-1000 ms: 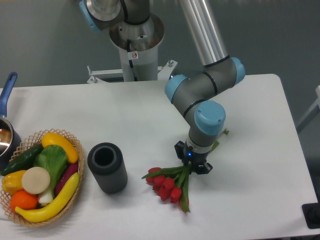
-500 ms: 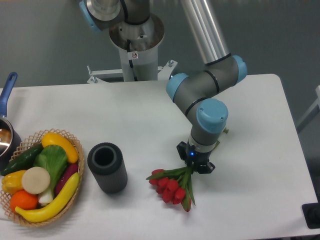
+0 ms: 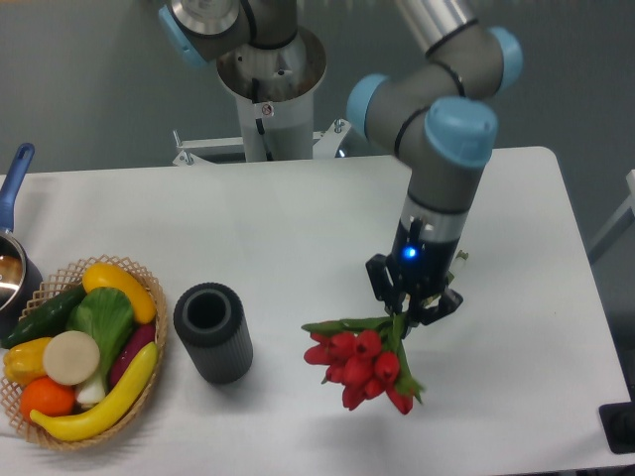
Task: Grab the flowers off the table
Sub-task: 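Lift the gripped tulip bunch up off the table, then hold the tulip bunch raised above the table beside the black vase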
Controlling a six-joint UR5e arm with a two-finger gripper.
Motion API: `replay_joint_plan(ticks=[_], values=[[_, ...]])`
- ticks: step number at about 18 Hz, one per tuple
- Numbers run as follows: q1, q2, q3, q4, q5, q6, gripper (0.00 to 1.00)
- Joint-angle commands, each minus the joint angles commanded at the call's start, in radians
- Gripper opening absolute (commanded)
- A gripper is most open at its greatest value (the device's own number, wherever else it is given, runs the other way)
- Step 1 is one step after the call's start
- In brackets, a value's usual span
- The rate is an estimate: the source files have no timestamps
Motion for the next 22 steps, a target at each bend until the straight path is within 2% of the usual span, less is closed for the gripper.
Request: replay_joint_plan(ticks=[5, 9, 17, 22], values=[[0.005, 0.052, -0.003, 0.005, -0.178, -0.074, 0.19], [0.012, 0.092, -0.018, 0.005, -0.226, -0.130, 0.19], [0.018, 0.103, -0.014, 0.006, -0.382, -0.189, 0.18], [0.006, 0.100, -0.008, 0.006, -0.393, -0.198, 0.18]])
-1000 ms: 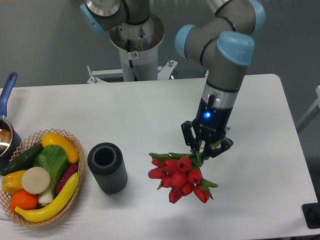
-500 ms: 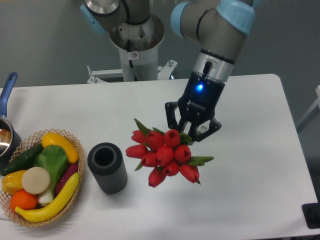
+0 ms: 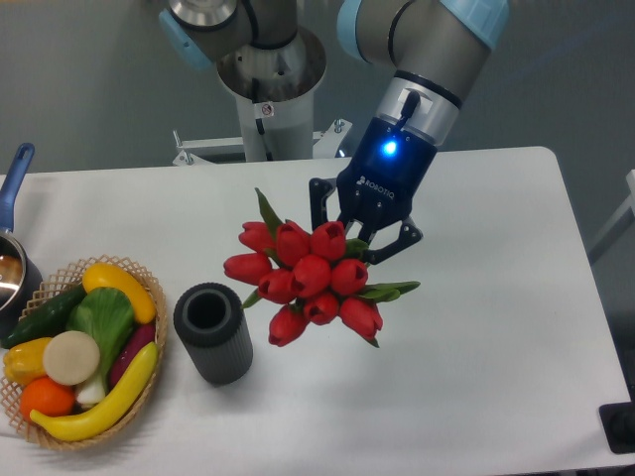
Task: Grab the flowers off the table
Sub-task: 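Hold the tulip bunch raised above the table beside the black vase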
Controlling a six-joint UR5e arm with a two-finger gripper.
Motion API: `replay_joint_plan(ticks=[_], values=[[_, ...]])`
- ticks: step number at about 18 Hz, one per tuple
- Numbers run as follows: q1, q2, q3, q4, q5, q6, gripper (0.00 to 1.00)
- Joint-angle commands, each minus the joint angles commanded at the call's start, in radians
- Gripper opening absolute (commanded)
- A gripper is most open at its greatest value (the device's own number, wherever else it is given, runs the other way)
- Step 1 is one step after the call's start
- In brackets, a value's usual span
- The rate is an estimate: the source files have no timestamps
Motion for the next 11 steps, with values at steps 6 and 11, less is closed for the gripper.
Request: replay_joint_plan(ticks=[6, 11], values=[[0.000, -0.008, 0.006, 0.000, -0.002, 0.002, 0.18], [0.000, -0.006, 0.008, 0.000, -0.003, 0.002, 0.18]])
